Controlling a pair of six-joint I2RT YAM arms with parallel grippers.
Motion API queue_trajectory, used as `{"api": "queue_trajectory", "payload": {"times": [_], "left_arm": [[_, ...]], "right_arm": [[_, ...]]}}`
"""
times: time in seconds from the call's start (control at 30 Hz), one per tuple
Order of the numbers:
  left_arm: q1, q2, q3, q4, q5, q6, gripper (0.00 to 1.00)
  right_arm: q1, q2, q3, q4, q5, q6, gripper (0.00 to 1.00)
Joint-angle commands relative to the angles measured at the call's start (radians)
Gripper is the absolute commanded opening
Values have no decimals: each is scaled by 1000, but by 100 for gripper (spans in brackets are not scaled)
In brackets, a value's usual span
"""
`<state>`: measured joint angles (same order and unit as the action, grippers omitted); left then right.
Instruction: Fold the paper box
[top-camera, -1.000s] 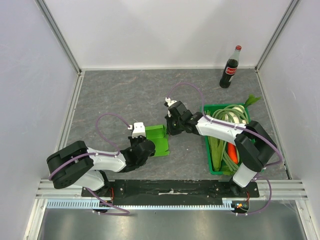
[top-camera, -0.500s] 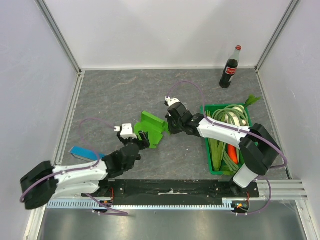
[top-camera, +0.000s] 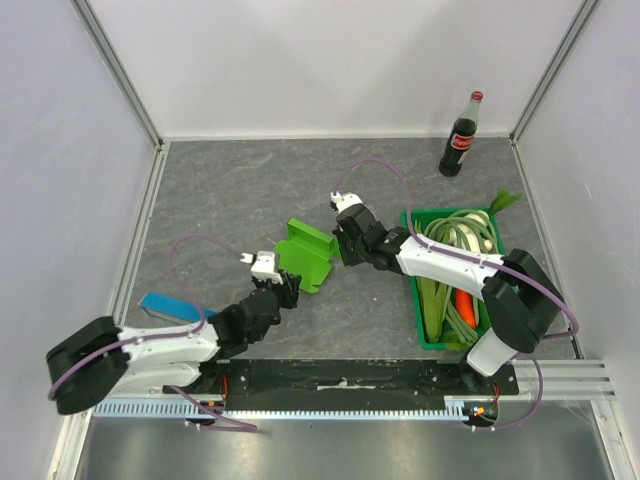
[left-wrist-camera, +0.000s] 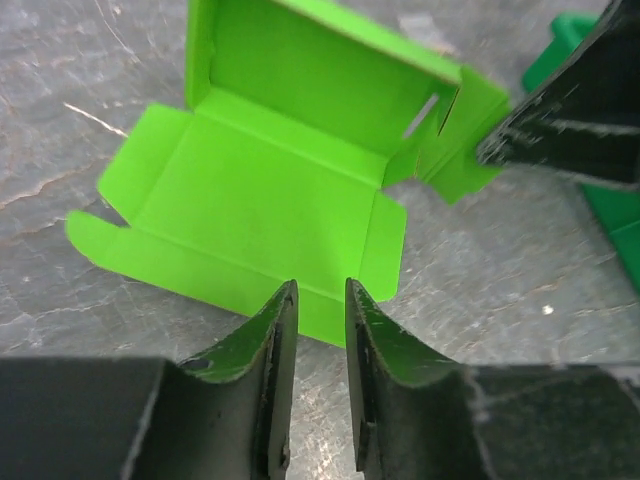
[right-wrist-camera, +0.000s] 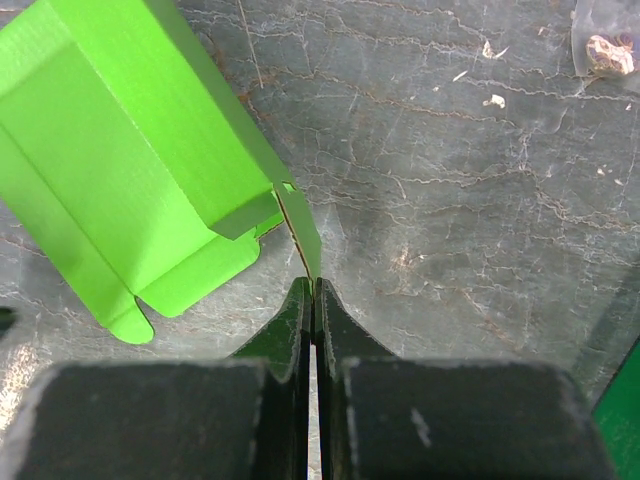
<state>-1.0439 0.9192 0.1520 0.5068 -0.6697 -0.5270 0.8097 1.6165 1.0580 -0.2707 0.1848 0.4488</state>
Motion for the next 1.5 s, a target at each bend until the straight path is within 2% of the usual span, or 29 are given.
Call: {"api": "queue_trajectory", "payload": {"times": [0.0, 0.17, 0.33, 0.43, 0.57, 0.7, 1.0, 1.13, 1.3, 1.4, 1.47], "left_arm": [[34, 264, 105, 171, 88, 4, 29], [119, 458, 181, 196, 190, -87, 15], [153, 607, 247, 115, 231, -157, 7], [160, 676, 242, 171, 301, -209, 2], [159, 756, 221, 255, 331, -232, 2], [157, 768, 204, 317, 331, -240, 2], [156, 781, 207, 312, 334, -238, 2], [157, 762, 196, 292, 318, -228, 2], [159, 765, 178, 341, 334, -222, 2], [159, 776, 185, 360, 355, -212, 2], [159, 788, 175, 401, 361, -209, 2]], "right_arm": [[5, -9, 19, 13, 28, -24, 0], [3, 0, 22, 14, 16, -28, 0], [3, 17, 39, 16, -8, -2, 0], [5, 26, 48, 16, -21, 37, 0], [3, 45, 56, 16, -30, 138, 0], [3, 68, 60, 18, -64, 240, 2], [0, 59, -7, 137, -128, 402, 8], [0, 66, -42, 209, -148, 410, 9], [2, 72, -47, 208, -140, 380, 10], [3, 66, -47, 224, -157, 372, 16], [9, 66, -53, 229, -162, 389, 17]]}}
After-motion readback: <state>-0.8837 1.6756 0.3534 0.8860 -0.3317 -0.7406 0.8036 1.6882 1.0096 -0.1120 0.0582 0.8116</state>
